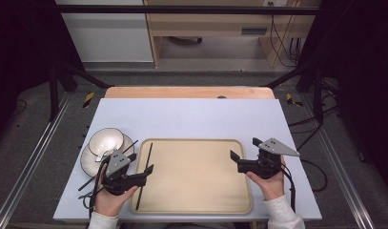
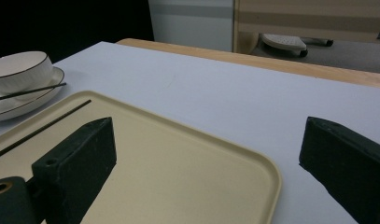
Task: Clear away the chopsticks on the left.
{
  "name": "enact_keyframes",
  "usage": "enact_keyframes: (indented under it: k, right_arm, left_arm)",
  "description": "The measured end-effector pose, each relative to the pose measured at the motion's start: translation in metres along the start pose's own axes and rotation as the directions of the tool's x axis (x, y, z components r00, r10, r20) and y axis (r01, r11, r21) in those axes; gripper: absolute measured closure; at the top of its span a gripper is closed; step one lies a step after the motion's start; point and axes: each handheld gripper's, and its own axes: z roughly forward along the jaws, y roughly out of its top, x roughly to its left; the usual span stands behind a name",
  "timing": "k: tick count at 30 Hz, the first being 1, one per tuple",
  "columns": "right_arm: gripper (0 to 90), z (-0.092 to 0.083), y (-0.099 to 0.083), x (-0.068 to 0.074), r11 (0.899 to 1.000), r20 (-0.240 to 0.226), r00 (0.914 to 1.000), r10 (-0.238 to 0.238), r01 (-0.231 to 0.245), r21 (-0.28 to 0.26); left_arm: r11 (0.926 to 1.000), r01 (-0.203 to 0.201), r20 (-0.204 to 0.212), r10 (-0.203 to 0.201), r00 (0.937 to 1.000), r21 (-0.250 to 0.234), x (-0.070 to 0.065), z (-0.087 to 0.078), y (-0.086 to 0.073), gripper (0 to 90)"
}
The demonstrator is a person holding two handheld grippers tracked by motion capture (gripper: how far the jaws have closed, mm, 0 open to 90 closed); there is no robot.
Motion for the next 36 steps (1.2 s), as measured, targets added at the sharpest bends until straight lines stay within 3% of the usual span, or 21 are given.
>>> enact_keyframes:
  k: [3, 7, 16, 21, 24, 36]
  right_arm:
    - [4.1, 0.001, 0.0, 0.0, 1.0, 0.003, 1.0, -0.001, 0.001, 0.002]
    - [4.1, 0.002, -0.001, 0.0, 1.0, 0.002, 1.0, -0.007, 0.007, 0.009]
    - [4.1, 0.002, -0.002, 0.0, 1.0, -0.004, 1.0, -0.006, 0.006, 0.011]
    - [4.2, 0.002, -0.003, -0.001, 1.0, -0.004, 1.0, -0.006, 0.006, 0.013]
    - [4.2, 0.003, -0.003, -0.001, 1.0, -0.006, 0.9999, -0.011, 0.011, 0.015]
    - [4.4, 0.005, -0.006, -0.001, 1.0, -0.007, 0.9999, -0.009, 0.009, 0.029]
  left_arm:
    - [0.9998, 0.018, 0.021, -0.018, 0.9996, -0.01, 0.009, -0.008, -0.008, 26.1]
    - [0.9998, 0.014, 0.024, -0.014, 0.9996, -0.012, 0.016, -0.014, -0.015, 25.7]
    - [0.9994, 0.007, 0.013, -0.007, 0.9999, 0.035, 0.032, -0.025, -0.036, 25.4]
    - [0.9975, -0.022, -0.011, 0.023, 0.9997, 0.067, 0.037, -0.025, -0.042, 26.4]
    - [0.9956, -0.017, -0.032, 0.02, 0.9993, 0.092, 0.042, -0.025, -0.046, 27.0]
    - [0.9922, 0.055, -0.118, -0.042, 0.9921, 0.111, 0.078, -0.034, -0.06, 37.8]
